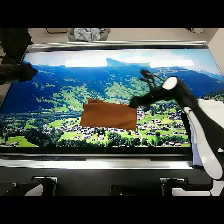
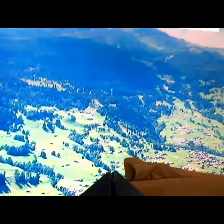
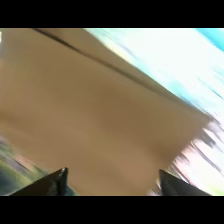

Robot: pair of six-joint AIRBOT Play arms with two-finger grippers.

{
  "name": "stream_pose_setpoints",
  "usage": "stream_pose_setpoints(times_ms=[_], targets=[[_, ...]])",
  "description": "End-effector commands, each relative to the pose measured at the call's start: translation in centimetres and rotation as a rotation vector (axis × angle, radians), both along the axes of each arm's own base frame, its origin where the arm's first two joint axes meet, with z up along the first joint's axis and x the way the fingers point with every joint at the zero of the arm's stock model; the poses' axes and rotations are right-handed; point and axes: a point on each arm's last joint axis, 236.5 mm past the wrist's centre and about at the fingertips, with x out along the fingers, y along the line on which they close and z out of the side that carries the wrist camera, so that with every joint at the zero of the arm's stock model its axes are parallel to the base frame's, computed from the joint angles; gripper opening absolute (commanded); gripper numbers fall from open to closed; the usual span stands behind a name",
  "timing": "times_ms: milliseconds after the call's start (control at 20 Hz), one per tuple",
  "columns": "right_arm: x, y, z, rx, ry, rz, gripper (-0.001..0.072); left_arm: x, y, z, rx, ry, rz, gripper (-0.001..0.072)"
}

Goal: Fold the shirts.

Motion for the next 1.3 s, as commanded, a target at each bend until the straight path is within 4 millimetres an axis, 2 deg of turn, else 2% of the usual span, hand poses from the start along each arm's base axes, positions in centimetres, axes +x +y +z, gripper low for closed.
stream_pose_setpoints(times_ms=[0,200,250,350,450,500,600,700,800,850,950,1050,1150,1250], targets=[[-3.4,-3.9,-4.0,-0.029,0.168,-0.031,0.0628,-0.5,-1.0,-2.9,-0.011,0.062,-0.024,0.0029],[-2.0,1.8,-7.4,0.17,0.21,-0.095,0.0627,-1.3,-2.3,-5.8,-0.037,0.129,-0.051,0.0029],[-1.7,2.6,-8.1,0.188,0.219,-0.11,0.0589,-1.4,-2.6,-5.9,-0.047,0.134,-0.055,0.0029],[-1.4,3.2,-8.4,0.213,0.227,-0.13,0.0382,-1.4,-2.9,-5.9,-0.058,0.134,-0.06,0.0029],[-1.4,3.3,-7.5,0.235,0.229,-0.112,0.004,-1.4,-2.9,-5.8,-0.061,0.133,-0.06,0.0029],[-1.1,3.2,-6.3,0.247,0.196,-0.071,0.0031,-1.4,-2.9,-5.8,-0.062,0.133,-0.06,0.0029],[0.1,2.1,-1.9,0.272,0.09,0.023,0.0031,-1.4,-2.9,-5.8,-0.061,0.133,-0.06,0.0029],[2.2,-1.3,4.4,0.279,-0.05,0.007,0.0031,-1.4,-2.9,-5.8,-0.061,0.13,-0.059,0.0029],[4.1,-6.9,11.0,0.268,-0.191,-0.106,0.0031,-1.2,-2.9,-5.7,-0.061,0.124,-0.057,0.0029],[4.5,-10.2,14.0,0.255,-0.254,-0.178,0.0031,-1.2,-2.9,-5.7,-0.061,0.124,-0.057,0.0029],[3.8,-16.7,18.5,0.225,-0.329,-0.32,0.003,-1.2,-2.9,-5.7,-0.06,0.124,-0.057,0.0029],[1.8,-22.1,21.5,0.194,-0.373,-0.431,0.003,-1.2,-2.9,-5.7,-0.061,0.124,-0.057,0.0029],[-0.4,-26.6,23.7,0.169,-0.393,-0.536,0.0031,-1.2,-2.9,-5.7,-0.057,0.123,-0.06,0.0029],[-2.7,-30.3,25.1,0.148,-0.393,-0.622,0.0031,-1.2,-2.9,-5.7,-0.047,0.118,-0.07,0.0029]])
